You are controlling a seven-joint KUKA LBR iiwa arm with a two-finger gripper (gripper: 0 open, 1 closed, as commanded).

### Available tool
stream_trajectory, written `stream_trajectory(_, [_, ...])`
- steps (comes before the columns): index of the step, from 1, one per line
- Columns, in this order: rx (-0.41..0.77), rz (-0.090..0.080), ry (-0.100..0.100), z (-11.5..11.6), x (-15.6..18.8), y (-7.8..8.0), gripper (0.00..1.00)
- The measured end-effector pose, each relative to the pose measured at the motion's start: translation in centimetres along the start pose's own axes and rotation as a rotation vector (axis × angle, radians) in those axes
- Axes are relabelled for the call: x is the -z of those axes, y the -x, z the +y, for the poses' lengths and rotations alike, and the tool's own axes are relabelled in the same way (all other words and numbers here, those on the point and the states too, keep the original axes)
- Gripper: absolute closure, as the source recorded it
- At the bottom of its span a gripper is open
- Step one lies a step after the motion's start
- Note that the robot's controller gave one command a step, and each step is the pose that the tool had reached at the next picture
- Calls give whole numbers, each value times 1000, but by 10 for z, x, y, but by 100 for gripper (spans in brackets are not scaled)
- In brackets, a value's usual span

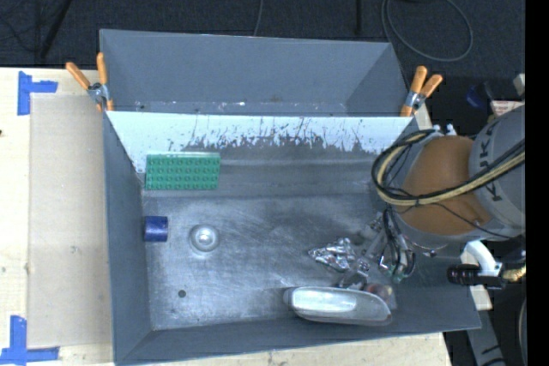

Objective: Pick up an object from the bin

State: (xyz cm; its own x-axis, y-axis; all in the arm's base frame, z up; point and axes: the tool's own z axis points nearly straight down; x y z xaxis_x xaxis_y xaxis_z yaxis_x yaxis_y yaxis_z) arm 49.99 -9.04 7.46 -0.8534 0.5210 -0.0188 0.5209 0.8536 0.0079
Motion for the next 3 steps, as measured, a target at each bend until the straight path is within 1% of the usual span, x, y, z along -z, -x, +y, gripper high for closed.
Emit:
stream_trajectory(1, [1,19,-5,-1,-1,-5,100])
stream_trajectory(2, [-13,13,-5,14,116,-12,100])
stream_trajectory(3, [220,19,-4,52,169,-62,100])
